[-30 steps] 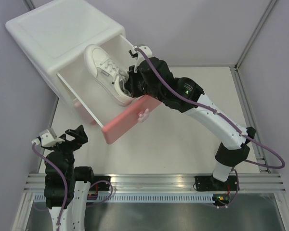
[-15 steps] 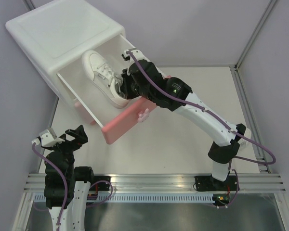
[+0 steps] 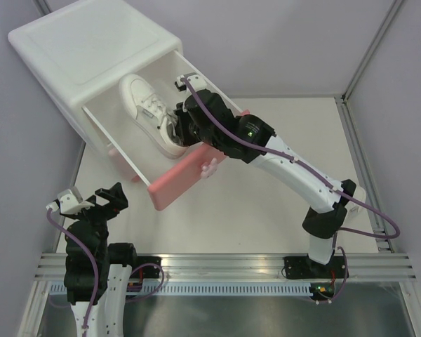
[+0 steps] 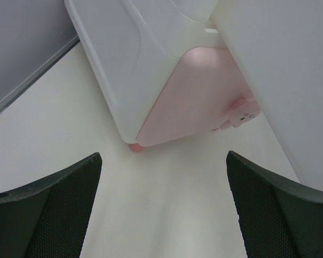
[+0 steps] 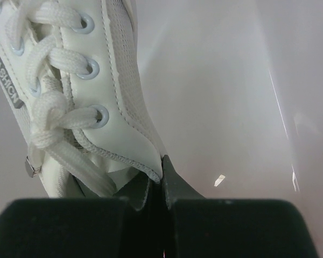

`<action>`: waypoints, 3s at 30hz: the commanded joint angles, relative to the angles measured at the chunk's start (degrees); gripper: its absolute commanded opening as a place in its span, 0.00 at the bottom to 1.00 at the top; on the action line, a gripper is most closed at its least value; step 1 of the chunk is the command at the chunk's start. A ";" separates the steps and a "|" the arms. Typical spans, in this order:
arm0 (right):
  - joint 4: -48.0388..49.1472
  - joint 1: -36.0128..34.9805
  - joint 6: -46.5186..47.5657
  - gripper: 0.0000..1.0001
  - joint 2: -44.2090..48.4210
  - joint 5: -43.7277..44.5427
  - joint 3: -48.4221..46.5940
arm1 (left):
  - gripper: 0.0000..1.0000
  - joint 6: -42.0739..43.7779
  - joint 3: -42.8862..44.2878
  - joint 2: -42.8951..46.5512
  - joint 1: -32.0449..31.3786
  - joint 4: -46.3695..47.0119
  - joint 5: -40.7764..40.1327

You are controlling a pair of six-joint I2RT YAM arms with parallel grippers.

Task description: Place and organize the shoes in the shoe cabinet

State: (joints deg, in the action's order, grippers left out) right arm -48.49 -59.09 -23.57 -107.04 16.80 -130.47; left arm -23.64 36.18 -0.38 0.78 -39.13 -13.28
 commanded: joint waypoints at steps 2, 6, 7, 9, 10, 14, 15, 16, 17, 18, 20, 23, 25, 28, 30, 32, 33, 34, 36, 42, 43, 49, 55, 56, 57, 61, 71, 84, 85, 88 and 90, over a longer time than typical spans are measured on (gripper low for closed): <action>4.72 -0.24 3.44 0.01 4.29 -1.06 3.20 | 0.99 0.96 0.11 4.69 -0.07 0.99 -0.26; 4.63 -0.15 5.55 0.01 5.62 -2.20 3.39 | 0.99 1.05 0.11 4.69 -0.07 0.99 -0.17; 4.72 -0.15 5.64 0.00 5.71 -2.29 3.47 | 0.99 1.05 0.03 4.69 -0.07 0.99 -0.17; 5.16 -0.15 5.64 0.01 5.62 -2.73 3.39 | 0.99 1.05 0.03 4.69 -0.07 0.99 -0.17; 5.16 -0.15 5.12 0.00 5.36 -2.82 2.86 | 0.99 1.05 0.03 4.69 -0.07 1.16 -0.17; 3.41 -0.15 3.89 0.00 2.29 -2.91 -0.30 | 0.98 1.05 0.03 4.69 -0.07 1.08 -0.26; 2.18 -0.24 3.54 0.01 1.67 -2.82 -0.92 | 0.99 1.05 0.03 4.60 -0.07 0.99 -0.26; 1.74 -0.15 3.19 0.01 0.62 -2.82 -2.14 | 0.98 1.05 0.03 4.69 -0.07 1.08 -0.26; 1.47 -0.24 2.57 0.01 0.26 -2.74 -2.41 | 0.99 1.05 0.03 4.69 -0.07 1.08 -0.26; 1.21 -0.15 2.31 0.01 0.00 -2.73 -2.50 | 0.99 1.05 0.03 4.69 -0.16 1.17 -0.26; 1.20 -0.15 1.34 0.05 -0.44 -2.82 -2.50 | 0.99 1.05 0.03 4.69 -0.07 1.08 -0.26; 1.47 -0.15 -0.24 0.06 -1.06 -2.21 -2.68 | 0.99 1.05 0.03 4.60 -0.07 1.08 -0.26; 1.21 -0.15 -1.30 0.06 -1.50 -0.98 -3.20 | 0.99 1.05 0.03 4.69 -0.07 1.08 -0.26; 1.20 -0.15 -3.06 0.05 -1.94 0.08 -3.30 | 0.99 1.14 -0.06 4.69 -0.07 1.25 -0.26; 0.68 -0.15 -3.58 0.05 -2.29 0.25 -3.99 | 0.99 1.05 -0.06 4.60 -0.07 1.17 -0.26; 0.33 -0.15 -3.67 0.05 -3.08 0.08 -4.44 | 0.99 1.14 -0.06 4.60 -0.07 1.17 -0.17; 0.41 -0.06 -3.85 0.09 -3.17 -0.18 -4.35 | 0.99 1.05 -0.06 4.60 -0.07 1.17 -0.17; 0.59 -0.06 -4.02 0.09 -3.26 -0.19 -4.18 | 0.99 1.05 -0.06 4.60 -0.07 1.17 -0.17; 1.11 -0.06 -4.20 0.17 -3.17 -0.27 -3.91 | 0.99 1.14 -0.06 4.69 -0.07 1.17 -0.17; 2.52 -0.06 -5.25 0.27 -3.17 -0.27 -3.91 | 0.99 1.14 -0.06 4.60 -0.07 1.17 -0.17; 2.52 -0.15 -5.34 0.29 -3.17 -0.45 -3.91 | 0.99 1.14 -0.06 4.69 -0.07 1.17 -0.17; 2.35 -0.15 -5.61 0.40 -3.08 -1.24 -3.82 | 0.99 1.14 -0.15 4.69 -0.16 1.25 -0.17; 3.57 -0.15 -4.29 0.57 -1.15 -1.42 -3.21 | 0.99 1.14 -0.15 4.69 -0.07 1.25 -0.17; 4.19 -0.15 -4.20 0.59 -0.80 -1.42 -2.86 | 0.99 1.14 -0.15 4.69 -0.07 1.25 -0.17; 4.54 -0.15 -3.68 0.61 0.25 -1.42 -1.81 | 0.99 1.14 -0.15 4.69 -0.07 1.17 -0.17; 7.09 -0.15 -2.19 0.73 2.63 -0.27 1.36 | 0.99 1.14 -0.15 4.60 -0.07 1.25 -0.17; 12.89 -0.15 2.03 0.95 7.46 -0.89 4.79 | 0.99 1.14 -0.06 4.60 -0.07 1.17 -0.17; 20.71 -0.06 6.43 0.98 15.19 -1.94 12.78 | 0.99 1.14 -0.06 4.51 -0.07 1.25 -0.26; 21.41 -0.06 6.78 0.98 15.98 -1.86 13.75 | 0.99 1.14 -0.06 4.51 -0.07 1.17 -0.26; 24.49 -0.15 7.05 0.98 19.41 -0.45 17.70 | 0.99 1.14 -0.06 4.51 -0.16 1.25 -0.26; 26.77 -0.06 7.14 0.98 22.13 1.04 20.60 | 0.99 1.14 -0.06 4.51 -0.16 1.17 -0.34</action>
State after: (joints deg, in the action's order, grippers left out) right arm -27.88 -59.05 -17.69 -89.54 15.68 -111.96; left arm -23.64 36.16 -0.38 0.78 -39.11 -13.28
